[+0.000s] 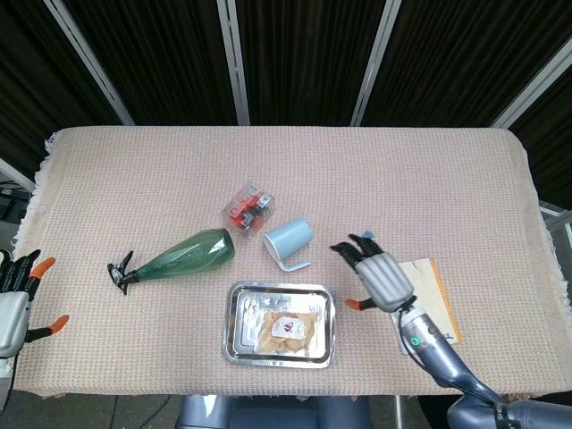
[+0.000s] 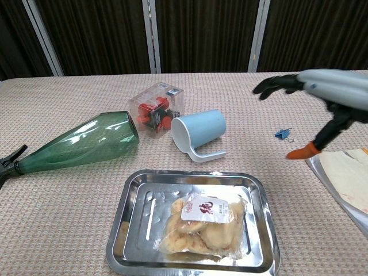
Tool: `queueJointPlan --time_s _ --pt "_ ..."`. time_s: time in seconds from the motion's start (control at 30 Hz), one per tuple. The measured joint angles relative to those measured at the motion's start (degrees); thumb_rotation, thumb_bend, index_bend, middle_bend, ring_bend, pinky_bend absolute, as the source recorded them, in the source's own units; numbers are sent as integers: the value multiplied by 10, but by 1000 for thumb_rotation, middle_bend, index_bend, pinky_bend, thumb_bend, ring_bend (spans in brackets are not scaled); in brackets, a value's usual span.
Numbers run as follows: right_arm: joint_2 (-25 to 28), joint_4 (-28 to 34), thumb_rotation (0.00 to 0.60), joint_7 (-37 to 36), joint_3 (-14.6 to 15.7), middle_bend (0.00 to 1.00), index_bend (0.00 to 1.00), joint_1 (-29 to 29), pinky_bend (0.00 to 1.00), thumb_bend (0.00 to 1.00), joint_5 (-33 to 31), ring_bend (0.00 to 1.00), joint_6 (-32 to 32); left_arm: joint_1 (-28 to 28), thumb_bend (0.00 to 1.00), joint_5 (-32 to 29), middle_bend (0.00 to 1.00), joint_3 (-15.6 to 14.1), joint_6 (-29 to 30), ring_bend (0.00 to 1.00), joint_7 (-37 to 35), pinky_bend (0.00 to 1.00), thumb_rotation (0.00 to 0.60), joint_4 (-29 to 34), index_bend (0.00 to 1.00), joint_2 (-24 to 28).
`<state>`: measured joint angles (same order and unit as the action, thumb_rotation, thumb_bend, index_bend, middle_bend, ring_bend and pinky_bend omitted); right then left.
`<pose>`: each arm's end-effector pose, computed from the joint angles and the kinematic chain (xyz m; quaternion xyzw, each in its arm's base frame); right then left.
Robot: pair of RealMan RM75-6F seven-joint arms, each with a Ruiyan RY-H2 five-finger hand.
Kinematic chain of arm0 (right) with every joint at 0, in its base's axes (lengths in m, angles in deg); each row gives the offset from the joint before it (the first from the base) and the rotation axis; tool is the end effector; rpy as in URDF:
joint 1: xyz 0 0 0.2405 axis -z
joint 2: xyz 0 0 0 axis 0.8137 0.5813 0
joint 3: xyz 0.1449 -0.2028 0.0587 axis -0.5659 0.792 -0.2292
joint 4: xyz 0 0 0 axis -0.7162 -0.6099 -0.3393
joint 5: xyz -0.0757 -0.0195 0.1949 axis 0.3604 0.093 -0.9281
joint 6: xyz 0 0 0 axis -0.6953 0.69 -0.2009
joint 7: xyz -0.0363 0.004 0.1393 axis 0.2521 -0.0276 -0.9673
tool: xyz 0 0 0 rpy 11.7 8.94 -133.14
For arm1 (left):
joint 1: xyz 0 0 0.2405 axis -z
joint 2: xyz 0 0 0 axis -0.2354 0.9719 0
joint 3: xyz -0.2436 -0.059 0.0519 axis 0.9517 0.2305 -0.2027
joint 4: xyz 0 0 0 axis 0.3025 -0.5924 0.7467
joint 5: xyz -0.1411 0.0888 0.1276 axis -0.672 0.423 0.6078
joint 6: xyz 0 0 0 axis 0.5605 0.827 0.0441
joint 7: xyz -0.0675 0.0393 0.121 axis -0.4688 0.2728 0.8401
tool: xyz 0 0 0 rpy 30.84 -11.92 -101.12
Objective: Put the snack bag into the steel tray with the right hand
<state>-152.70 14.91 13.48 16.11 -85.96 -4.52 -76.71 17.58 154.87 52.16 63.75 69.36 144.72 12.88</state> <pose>-0.1722 -0.2802 0.0494 0.7177 -0.3723 0.4225 0.4096 -0.3093 0.1730 0.1443 -0.5824 -0.4153 -0.3545 0.6022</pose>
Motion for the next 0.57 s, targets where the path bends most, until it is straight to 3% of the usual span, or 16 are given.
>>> queueJointPlan --time_s 0.17,0.33,0.57 --pt "32 -26 600 -4 6 161 155 74 145 59 12 68 -112 2 71 3 0 3 4 0 7 0 600 10 124 0" --pt "43 -52 600 9 22 138 153 137 144 60 25 35 -185 1 75 9 0 3 11 0 10 0 600 12 125 -1" --pt "49 -68 600 18 40 44 122 193 9 61 41 0 -240 -3 72 18 0 2 23 0 7 0 600 12 124 -2"
